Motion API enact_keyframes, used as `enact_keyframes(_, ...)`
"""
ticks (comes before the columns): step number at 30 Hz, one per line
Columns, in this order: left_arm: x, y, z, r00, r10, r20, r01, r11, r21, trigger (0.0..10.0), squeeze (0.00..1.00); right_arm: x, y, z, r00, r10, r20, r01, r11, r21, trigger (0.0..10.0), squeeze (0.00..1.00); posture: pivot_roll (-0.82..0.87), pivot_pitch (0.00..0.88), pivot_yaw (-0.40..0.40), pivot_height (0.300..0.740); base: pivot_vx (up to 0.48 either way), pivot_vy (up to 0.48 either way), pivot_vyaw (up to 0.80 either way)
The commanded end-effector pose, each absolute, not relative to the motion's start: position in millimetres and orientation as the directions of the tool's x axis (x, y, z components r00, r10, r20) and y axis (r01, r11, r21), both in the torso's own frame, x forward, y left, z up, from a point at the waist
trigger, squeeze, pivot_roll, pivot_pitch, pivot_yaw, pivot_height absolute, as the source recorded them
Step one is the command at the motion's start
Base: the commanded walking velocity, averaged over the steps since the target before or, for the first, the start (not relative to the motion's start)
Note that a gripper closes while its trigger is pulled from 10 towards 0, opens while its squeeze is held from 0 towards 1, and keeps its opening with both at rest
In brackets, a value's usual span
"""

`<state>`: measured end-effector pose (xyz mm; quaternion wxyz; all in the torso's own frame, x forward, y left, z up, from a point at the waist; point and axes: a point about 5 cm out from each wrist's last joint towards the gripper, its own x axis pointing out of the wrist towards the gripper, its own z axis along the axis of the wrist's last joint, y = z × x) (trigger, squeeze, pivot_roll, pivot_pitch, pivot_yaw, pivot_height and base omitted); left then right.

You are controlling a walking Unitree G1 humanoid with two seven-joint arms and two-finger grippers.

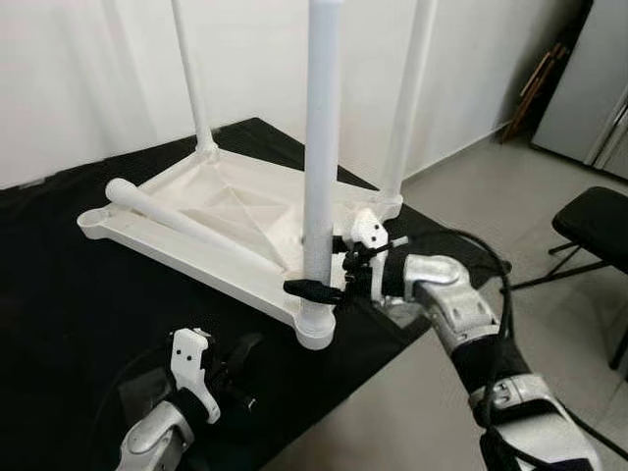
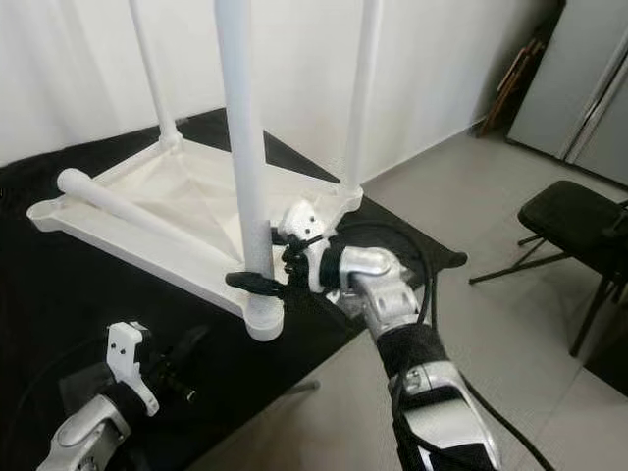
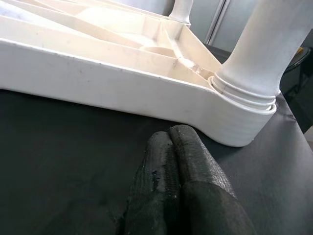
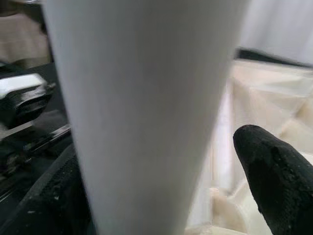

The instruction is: Building children table

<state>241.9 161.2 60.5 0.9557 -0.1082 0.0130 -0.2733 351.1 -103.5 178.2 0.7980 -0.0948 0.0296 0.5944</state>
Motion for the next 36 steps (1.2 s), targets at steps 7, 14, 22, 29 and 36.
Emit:
enact_keyframes(7, 241.9, 168.3, 56.7, 0.86, -0.51, 0.011, 0.499, 0.837, -0.222, 10.0, 0.0, 361.6, -103.9, 187.2, 0.173, 0.963, -0.205, -0.985, 0.169, -0.037, 0.0, 0.0, 0.04, 0.0, -0.019, 0.74, 0.0, 0.0, 0.0)
enact_keyframes(14, 240.8, 168.2, 56.9, 0.86, -0.51, 0.012, 0.499, 0.837, -0.225, 10.0, 0.0, 364.2, -111.8, 180.2, 0.199, 0.96, -0.195, -0.98, 0.199, -0.015, 0.0, 0.0, 0.04, 0.0, -0.015, 0.74, 0.0, 0.0, 0.0)
enact_keyframes(22, 237.6, 166.8, 57.6, 0.854, -0.519, 0.015, 0.508, 0.829, -0.235, 10.0, 0.0, 354.2, -133.6, 143.8, 0.417, 0.88, -0.228, -0.905, 0.425, -0.013, 0.0, 0.0, 0.02, 0.0, -0.013, 0.74, 0.0, 0.0, 0.0)
enact_keyframes(29, 234.9, 171.1, 57.8, 0.85, -0.528, 0.003, 0.514, 0.826, -0.234, 10.0, 0.0, 285.9, -104.0, 56.3, 0.899, 0.256, -0.356, -0.253, 0.966, 0.054, 0.0, 0.0, 0.02, 0.0, 0.013, 0.74, 0.0, 0.0, 0.0)
enact_keyframes(36, 237.5, 171.8, 57.1, 0.842, -0.54, -0.005, 0.523, 0.818, -0.239, 10.0, 0.0, 293.3, -70.3, 63.9, 0.842, 0.424, -0.334, -0.431, 0.901, 0.054, 0.0, 0.0, 0.01, 0.0, 0.02, 0.74, 0.0, 0.0, 0.0)
